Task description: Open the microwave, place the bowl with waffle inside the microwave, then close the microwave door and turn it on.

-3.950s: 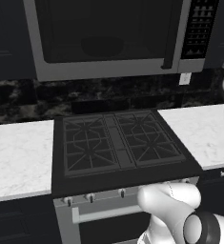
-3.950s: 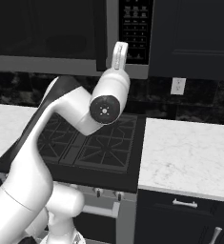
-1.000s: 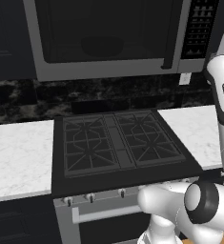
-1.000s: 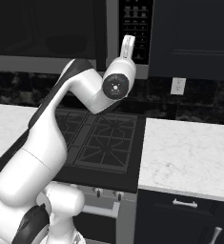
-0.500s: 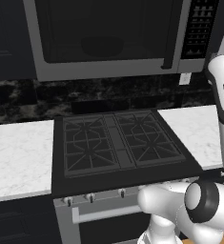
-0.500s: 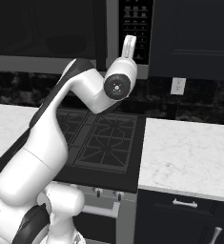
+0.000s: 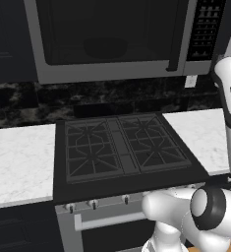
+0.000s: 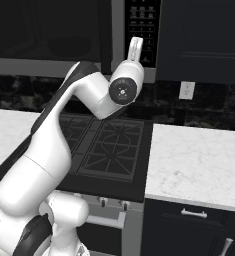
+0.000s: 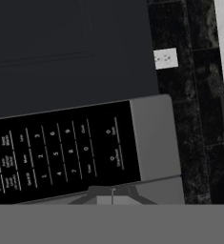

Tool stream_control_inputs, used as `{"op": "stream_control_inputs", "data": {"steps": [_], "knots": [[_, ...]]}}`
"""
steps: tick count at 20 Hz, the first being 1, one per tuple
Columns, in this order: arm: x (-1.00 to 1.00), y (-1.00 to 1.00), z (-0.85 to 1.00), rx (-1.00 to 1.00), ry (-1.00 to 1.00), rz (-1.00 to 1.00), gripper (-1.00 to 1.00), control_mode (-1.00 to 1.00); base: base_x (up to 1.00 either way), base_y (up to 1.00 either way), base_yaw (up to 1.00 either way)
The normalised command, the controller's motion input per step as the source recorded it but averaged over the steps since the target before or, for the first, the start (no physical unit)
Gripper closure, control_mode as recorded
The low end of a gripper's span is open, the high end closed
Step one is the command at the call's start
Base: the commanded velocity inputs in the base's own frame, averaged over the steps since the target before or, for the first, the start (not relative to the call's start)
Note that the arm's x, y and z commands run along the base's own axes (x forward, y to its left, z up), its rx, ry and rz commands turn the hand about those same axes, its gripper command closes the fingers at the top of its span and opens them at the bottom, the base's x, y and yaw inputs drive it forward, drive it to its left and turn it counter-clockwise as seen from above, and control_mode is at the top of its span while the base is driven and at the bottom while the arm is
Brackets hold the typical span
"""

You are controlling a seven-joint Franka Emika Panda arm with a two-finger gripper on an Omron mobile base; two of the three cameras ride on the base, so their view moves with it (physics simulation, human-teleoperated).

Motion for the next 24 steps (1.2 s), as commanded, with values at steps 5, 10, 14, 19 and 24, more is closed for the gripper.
{"op": "stream_control_inputs", "data": {"steps": [5,10,14,19,24], "knots": [[0.0,-0.04,0.0,0.0,0.0,0.0,1.0,-1.0,0.0,0.0,0.0],[0.03,-0.06,0.0,0.0,0.0,0.0,1.0,-1.0,0.0,0.0,0.0],[0.08,-0.04,0.0,0.0,0.0,0.0,1.0,-1.0,0.0,0.0,0.0],[0.02,-0.1,0.0,0.0,0.0,0.0,1.0,-1.0,0.0,0.0,0.0],[0.01,-0.13,0.0,0.0,0.0,0.0,1.0,-1.0,0.0,0.0,0.0]]}}
